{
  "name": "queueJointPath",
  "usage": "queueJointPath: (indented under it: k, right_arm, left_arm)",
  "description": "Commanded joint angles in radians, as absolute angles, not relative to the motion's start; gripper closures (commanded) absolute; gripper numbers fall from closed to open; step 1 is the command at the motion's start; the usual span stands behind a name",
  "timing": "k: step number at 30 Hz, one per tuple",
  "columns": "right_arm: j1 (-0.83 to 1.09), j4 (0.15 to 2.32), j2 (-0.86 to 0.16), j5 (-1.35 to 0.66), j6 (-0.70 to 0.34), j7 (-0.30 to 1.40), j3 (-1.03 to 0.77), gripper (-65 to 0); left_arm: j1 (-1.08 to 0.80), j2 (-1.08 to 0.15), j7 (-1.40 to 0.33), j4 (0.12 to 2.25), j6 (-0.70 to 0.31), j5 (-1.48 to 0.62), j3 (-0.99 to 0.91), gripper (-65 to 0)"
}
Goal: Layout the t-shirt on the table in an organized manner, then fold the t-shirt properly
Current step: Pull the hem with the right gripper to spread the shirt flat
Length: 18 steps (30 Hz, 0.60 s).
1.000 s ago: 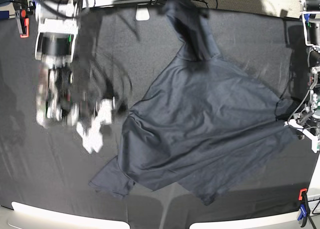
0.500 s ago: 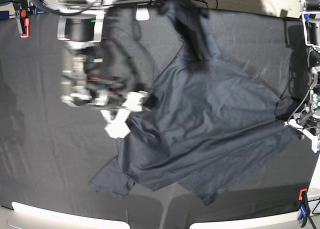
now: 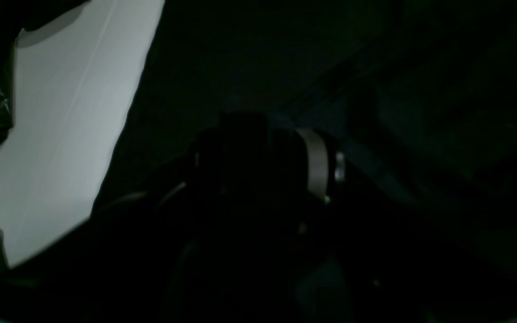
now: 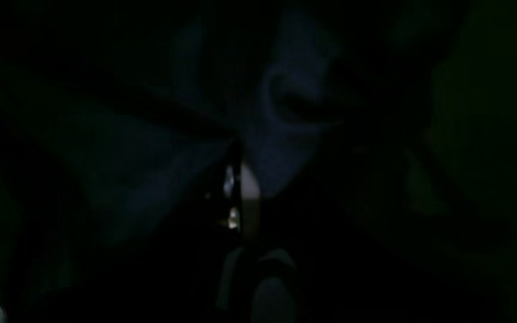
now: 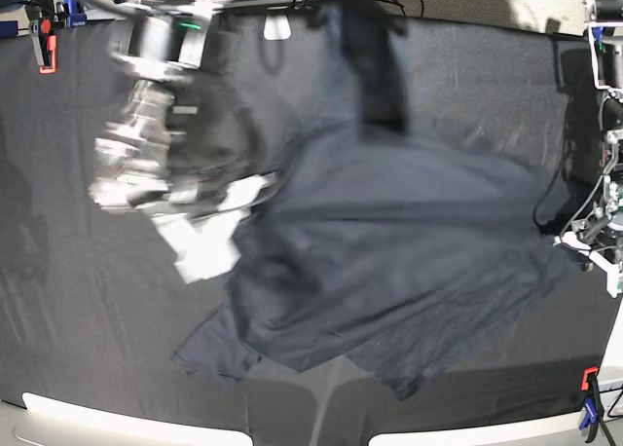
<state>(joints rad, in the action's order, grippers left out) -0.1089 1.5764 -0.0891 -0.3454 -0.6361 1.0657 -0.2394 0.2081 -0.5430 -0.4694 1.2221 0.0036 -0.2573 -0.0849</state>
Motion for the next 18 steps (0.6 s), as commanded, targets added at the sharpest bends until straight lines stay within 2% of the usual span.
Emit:
queueJointPath:
  k: [1,7,18]
  right_arm:
    - [-0.119,1.607,-0.122,-0.356,-0.639,1.076,-0.243,0.0]
    - [-0.107,1.613,-0.265,-0.396,-0.635,1.124,-0.243,0.0]
    - [-0.094,1.613,-0.414,-0.366,-0.635,1.106,-0.308,0.0]
  left_arm:
    - [0.232,-0.563,-0.442,1.239,0.015,-0.252,-0.093,-23.6]
    - [0.229,-0.563,-0.455,1.239,0.013,-0.252,-0.093,-23.6]
    - [0.222,-0.563,-0.481,1.239,-0.046,-0.256,-0.093,-23.6]
